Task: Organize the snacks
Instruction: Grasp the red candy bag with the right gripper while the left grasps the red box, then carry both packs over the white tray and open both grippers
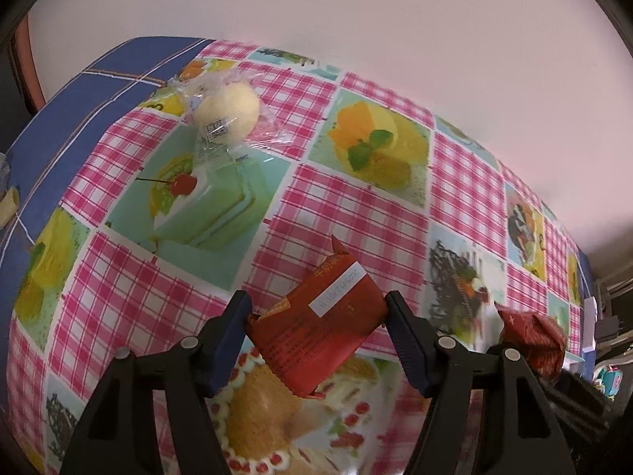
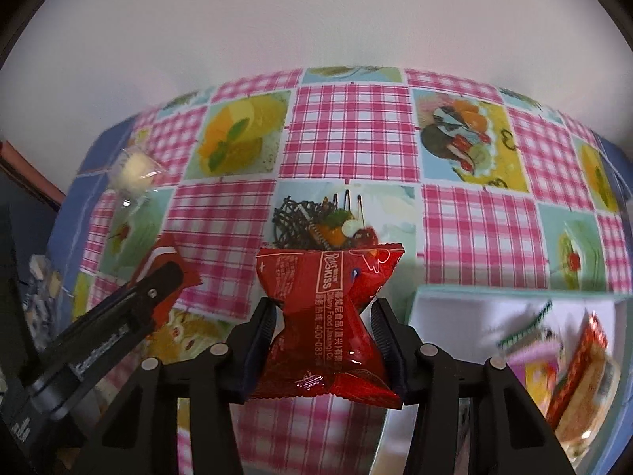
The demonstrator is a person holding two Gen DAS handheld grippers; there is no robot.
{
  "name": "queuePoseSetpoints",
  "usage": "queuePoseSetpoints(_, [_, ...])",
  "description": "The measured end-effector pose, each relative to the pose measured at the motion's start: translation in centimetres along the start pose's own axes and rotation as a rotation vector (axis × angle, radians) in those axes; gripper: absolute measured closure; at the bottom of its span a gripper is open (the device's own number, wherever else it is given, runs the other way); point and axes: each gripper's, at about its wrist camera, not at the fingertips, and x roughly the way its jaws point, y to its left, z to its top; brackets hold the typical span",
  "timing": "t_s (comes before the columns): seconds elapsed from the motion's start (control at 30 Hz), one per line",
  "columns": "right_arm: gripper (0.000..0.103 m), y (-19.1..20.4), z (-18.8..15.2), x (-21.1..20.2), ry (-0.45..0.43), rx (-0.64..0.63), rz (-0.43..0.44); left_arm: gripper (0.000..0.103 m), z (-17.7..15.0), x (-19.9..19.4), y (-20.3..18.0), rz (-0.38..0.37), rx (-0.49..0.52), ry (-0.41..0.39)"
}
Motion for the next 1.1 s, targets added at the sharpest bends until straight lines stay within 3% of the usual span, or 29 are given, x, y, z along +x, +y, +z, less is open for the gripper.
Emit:
queuePoseSetpoints(0.47, [0.050,-1.5,-4.9,-5.6,-0.056,0.070,-0.025,0.033,-1.2,-6.6,-1.7,-0.038,-0.037,-0.017])
queuePoseSetpoints(1.1, [0.050,-5.5,-8.2,-10.7,-0.110,0.188,-0.038,0.033,-5.2,-10.6,-7.6,-0.041,0.103,-0.035])
